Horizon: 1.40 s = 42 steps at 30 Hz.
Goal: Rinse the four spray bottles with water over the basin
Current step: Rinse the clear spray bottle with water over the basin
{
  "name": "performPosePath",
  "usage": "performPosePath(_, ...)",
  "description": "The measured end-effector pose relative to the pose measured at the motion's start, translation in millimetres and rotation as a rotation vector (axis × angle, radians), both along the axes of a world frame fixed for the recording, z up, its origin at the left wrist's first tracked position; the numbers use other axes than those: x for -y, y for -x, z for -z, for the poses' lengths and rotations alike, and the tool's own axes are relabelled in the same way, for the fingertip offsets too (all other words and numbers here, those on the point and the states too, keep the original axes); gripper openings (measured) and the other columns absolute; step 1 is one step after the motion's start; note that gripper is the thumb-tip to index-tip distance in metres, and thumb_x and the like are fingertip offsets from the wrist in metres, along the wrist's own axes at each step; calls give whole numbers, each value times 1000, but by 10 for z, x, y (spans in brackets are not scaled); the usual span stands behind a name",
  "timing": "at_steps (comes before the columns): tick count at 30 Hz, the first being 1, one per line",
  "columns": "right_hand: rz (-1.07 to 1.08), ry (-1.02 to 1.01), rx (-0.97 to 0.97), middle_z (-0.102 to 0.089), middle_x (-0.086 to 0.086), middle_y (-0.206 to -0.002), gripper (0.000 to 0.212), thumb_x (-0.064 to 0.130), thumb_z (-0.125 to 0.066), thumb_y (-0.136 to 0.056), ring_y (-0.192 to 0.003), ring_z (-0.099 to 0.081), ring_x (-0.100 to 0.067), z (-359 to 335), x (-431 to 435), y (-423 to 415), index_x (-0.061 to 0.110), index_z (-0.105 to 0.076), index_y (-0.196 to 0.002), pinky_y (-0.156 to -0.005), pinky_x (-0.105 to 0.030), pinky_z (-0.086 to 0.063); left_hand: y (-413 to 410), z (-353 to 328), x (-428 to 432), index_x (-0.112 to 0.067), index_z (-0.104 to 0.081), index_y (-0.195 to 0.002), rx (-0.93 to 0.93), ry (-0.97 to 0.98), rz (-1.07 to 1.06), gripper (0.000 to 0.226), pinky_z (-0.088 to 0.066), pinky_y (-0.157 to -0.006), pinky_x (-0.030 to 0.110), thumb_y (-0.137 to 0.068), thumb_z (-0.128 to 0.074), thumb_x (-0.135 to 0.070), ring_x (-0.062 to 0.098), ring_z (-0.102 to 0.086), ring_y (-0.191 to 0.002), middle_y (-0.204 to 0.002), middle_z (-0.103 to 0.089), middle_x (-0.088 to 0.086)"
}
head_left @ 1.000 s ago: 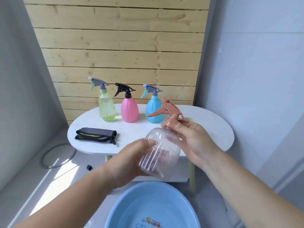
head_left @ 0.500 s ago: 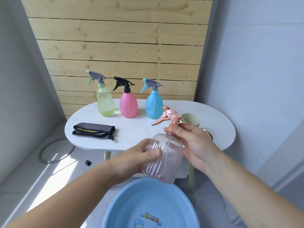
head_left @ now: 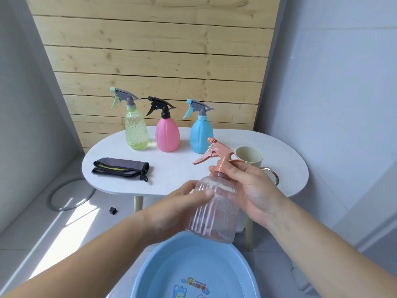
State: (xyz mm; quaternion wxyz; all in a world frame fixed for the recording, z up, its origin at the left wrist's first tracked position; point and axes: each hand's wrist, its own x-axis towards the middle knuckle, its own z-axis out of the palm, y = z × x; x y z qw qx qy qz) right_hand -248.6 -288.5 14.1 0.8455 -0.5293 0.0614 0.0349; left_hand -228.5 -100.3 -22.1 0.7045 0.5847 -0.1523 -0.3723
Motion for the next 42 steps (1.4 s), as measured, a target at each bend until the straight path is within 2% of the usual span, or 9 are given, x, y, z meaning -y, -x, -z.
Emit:
performPosePath(3, -28, -23, 12, -75, -13, -103, 23, 16, -64, -90, -96, -67, -26, 15, 1, -2, 0, -68, -107, -94, -43, -54, 17, -23, -21, -11, -53, -143, -31, 42, 44, 78, -46, -107, 68, -76, -76, -46, 30, -66, -116, -127, -67, 16)
performPosePath(7, -34, -27, 27, -74, -14, -106, 29, 19, -67, -84, -94, -67, -22, 31, -34, 8, 1, -70, -106, -87, -39, -57, 44, 13, 17, -16, -51, -144, 46, -36, 37, 101, -53, -101, 62, -64, -90, -64, 31, -66, -122, -133, -66, 12)
performPosePath(11, -23, 53, 37, -76, -11, -108, 18, 21, -63, -91, -95, -67, -20, 11, -8, 2, 9, -71, -102, -86, -37, -56, 51, 35, 12, -15, -59, -136, 54, -72, -26, 74, -54, -103, 60, -74, -83, -49, 28, -70, -111, -120, -72, 10)
performPosePath(16, 36, 129, 43, -76, -5, -110, 11, 25, -63, -94, -103, -62, -18, -34, 45, -126, 19, -70, -99, -93, -37, -47, -4, 96, -158, -14, -62, -134, 1, -142, -73, 64, -54, -101, 63, -78, -83, -35, 29, -72, -110, -116, -74, 10)
performPosePath(23, 236, 41, 206, -71, -5, -106, 15, 15, -64, -95, -82, -61, -13, -388, 72, -407, 21, -71, -83, -77, -27, -49, -10, 149, -394, -11, -64, -130, -15, -208, -120, 57, -54, -97, 67, -79, -82, -29, 30, -70, -109, -115, -71, 11)
performPosePath(26, 398, 34, 252, -70, -4, -105, 8, 14, -66, -94, -82, -62, -14, -453, 142, -489, 21, -63, -92, -78, -27, -52, -10, 146, -488, -12, -65, -129, -14, -203, -130, 65, -56, -96, 64, -72, -87, -34, 31, -71, -108, -115, -72, 12)
performPosePath(29, 486, 93, 202, -70, -1, -96, 12, 13, -69, -93, -79, -63, -14, -352, 157, -587, 22, -61, -92, -83, -29, -56, -21, 140, -556, -13, -65, -129, 8, -174, -180, 71, -58, -95, 61, -66, -88, -38, 28, -71, -110, -114, -72, 11)
performPosePath(36, 434, 210, 29, -68, -3, -92, 10, 10, -70, -92, -86, -67, -17, 43, -78, -744, 13, -65, -100, -82, -33, -60, -19, 13, -579, -21, -71, -124, 116, -74, -293, 61, -61, -90, 56, -69, -84, -41, 26, -72, -115, -120, -75, 11)
performPosePath(42, 383, 126, -115, -67, -9, -91, 11, 8, -74, -88, -86, -66, -23, 344, -354, -938, 9, -63, -87, -83, -35, -61, 25, -6, -550, -18, -67, -127, 244, -122, -297, 51, -59, -95, 31, -81, -79, -34, 23, -71, -118, -122, -76, 8)
